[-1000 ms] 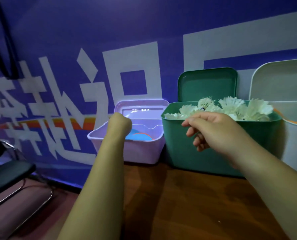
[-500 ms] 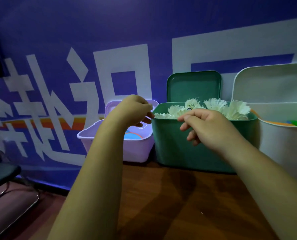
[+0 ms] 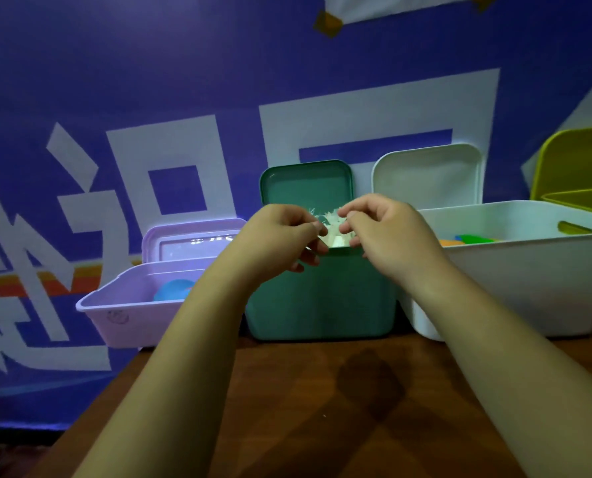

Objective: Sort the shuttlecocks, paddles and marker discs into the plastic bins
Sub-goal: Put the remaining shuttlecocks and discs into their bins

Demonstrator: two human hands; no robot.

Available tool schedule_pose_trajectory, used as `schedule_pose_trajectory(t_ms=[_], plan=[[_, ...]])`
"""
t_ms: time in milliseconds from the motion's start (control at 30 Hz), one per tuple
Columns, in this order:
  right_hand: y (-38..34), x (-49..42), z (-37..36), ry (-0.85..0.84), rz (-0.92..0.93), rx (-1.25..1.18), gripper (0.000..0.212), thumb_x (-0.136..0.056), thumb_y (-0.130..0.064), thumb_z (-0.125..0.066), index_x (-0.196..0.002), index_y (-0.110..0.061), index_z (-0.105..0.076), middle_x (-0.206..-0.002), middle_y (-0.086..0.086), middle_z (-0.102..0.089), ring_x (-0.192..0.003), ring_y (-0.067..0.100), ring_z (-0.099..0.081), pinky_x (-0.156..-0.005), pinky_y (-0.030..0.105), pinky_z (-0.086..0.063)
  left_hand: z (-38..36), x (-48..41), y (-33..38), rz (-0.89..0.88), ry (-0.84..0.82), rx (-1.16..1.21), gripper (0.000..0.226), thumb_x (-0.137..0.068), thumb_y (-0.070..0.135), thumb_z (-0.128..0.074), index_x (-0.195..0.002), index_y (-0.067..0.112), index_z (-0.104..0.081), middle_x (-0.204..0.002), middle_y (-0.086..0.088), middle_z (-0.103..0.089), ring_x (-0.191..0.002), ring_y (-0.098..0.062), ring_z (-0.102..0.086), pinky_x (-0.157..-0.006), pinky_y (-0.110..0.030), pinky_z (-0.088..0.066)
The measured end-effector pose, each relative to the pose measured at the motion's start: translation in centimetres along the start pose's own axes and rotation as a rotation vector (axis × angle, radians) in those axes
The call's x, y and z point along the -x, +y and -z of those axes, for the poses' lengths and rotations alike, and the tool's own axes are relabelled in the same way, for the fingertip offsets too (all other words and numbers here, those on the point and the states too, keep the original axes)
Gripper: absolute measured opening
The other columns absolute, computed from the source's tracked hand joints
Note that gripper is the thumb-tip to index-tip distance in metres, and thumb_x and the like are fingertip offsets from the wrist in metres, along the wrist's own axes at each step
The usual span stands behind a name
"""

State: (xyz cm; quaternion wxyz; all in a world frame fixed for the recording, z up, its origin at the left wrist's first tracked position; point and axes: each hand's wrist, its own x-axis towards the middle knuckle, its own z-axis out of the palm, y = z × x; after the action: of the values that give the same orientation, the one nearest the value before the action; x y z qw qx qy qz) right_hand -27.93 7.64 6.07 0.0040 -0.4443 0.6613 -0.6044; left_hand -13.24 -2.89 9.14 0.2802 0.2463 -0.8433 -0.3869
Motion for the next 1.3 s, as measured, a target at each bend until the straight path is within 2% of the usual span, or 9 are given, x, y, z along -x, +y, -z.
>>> schedule_pose_trajectory(t_ms=[200, 400, 567, 633, 733, 867, 1033, 1133, 1300], plan=[[3.4, 2.0, 9.5, 0.188, -0.013, 0.200, 0.019, -0.099, -0.024, -0.059, -0.103, -0.033, -0.075, -0.091, -0.012, -0.074, -0.085, 0.007, -0.068, -0.074, 0.027, -0.053, -7.2, 0.0, 4.1, -0.088, -0.142, -0.027, 0.020, -0.103, 0.019, -0.054, -0.100, 0.015, -0.074, -0.086, 0.001, -0.081, -0.083, -0.022, -0.078, -0.078, -0.041, -0.063], [10.5, 4.1, 20.0, 0.382, -0.142, 0.333, 0.019, -0.097, -0.021, -0.059, -0.102, -0.029, -0.074, -0.092, -0.007, -0.075, -0.087, 0.017, -0.069, -0.083, 0.042, -0.059, -17.9, -0.1, 9.1, -0.193, -0.381, -0.080, 0.018, -0.105, 0.027, -0.056, -0.103, 0.020, -0.073, -0.085, 0.005, -0.080, -0.078, -0.012, -0.077, -0.077, -0.037, -0.065], [15.2, 7.8, 28.4, 0.508, -0.193, 0.561, 0.020, -0.095, -0.016, -0.056, -0.102, -0.025, -0.073, -0.094, -0.001, -0.071, -0.089, 0.021, -0.063, -0.076, 0.034, -0.049, -27.8, -0.1, 12.4, -0.244, -0.592, -0.117, 0.020, -0.106, 0.022, -0.054, -0.106, 0.012, -0.071, -0.090, -0.004, -0.080, -0.083, -0.021, -0.077, -0.076, -0.039, -0.063], [17.2, 9.5, 30.8, 0.528, -0.179, 0.723, 0.021, -0.096, -0.013, -0.054, -0.105, -0.020, -0.072, -0.106, 0.001, -0.066, -0.100, 0.024, -0.060, -0.084, 0.038, -0.051, -32.1, -0.5, 12.4, -0.263, -0.626, -0.164, 0.021, -0.105, 0.021, -0.054, -0.104, 0.011, -0.072, -0.090, -0.004, -0.079, -0.078, -0.022, -0.075, -0.067, -0.036, -0.060], [20.1, 11.4, 33.4, 0.548, -0.289, 0.886, 0.022, -0.097, -0.017, -0.056, -0.112, -0.021, -0.070, -0.119, 0.004, -0.057, -0.115, 0.031, -0.053, -0.098, 0.046, -0.049, -38.5, -1.3, 11.1, -0.299, -0.578, -0.265, 0.020, -0.099, 0.020, -0.054, -0.105, 0.018, -0.073, -0.098, -0.001, -0.075, -0.089, -0.022, -0.071, -0.074, -0.033, -0.059], [21.8, 10.6, 36.5, 0.587, -0.644, 0.913, 0.038, -0.097, -0.030, -0.063, -0.133, -0.018, -0.057, -0.139, 0.012, -0.044, -0.131, 0.039, -0.043, -0.110, 0.050, -0.041, -44.0, -0.7, 7.5, -0.361, -0.457, -0.360, 0.020, -0.101, 0.023, -0.048, -0.113, 0.019, -0.062, -0.110, -0.002, -0.062, -0.100, -0.025, -0.062, -0.088, -0.044, -0.056], [25.0, 10.3, 38.5, 0.615, -0.771, 0.985, 0.063, -0.091, -0.032, -0.069, -0.145, -0.011, -0.045, -0.150, 0.019, -0.040, -0.139, 0.041, -0.038, -0.116, 0.050, -0.035, -45.7, -1.7, 5.5, -0.383, -0.428, -0.330, 0.023, -0.101, 0.024, -0.046, -0.116, 0.020, -0.063, -0.114, 0.000, -0.058, -0.103, -0.021, -0.059, -0.093, -0.041, -0.053], [27.2, 10.1, 38.3, 0.503, -0.983, 0.948, 0.079, -0.097, -0.040, -0.061, -0.163, -0.014, -0.027, -0.164, 0.020, -0.027, -0.149, 0.042, -0.029, -0.123, 0.049, -0.027, -46.0, -1.9, 5.1, -0.411, -0.449, -0.333, 0.022, -0.101, 0.025, -0.046, -0.116, 0.022, -0.062, -0.113, 0.001, -0.057, -0.103, -0.019, -0.058, -0.093, -0.040, -0.053], [28.0, 9.7, 38.3, 0.459, -0.991, 1.008, 0.072, -0.100, -0.039, -0.055, -0.163, -0.019, -0.027, -0.163, 0.019, -0.030, -0.149, 0.041, -0.029, -0.124, 0.050, -0.026, -46.0, -2.2, 4.9, -0.441, -0.457, -0.348, 0.023, -0.103, 0.027, -0.046, -0.119, 0.023, -0.061, -0.115, 0.001, -0.056, -0.105, -0.019, -0.057, -0.094, -0.039, -0.053]])
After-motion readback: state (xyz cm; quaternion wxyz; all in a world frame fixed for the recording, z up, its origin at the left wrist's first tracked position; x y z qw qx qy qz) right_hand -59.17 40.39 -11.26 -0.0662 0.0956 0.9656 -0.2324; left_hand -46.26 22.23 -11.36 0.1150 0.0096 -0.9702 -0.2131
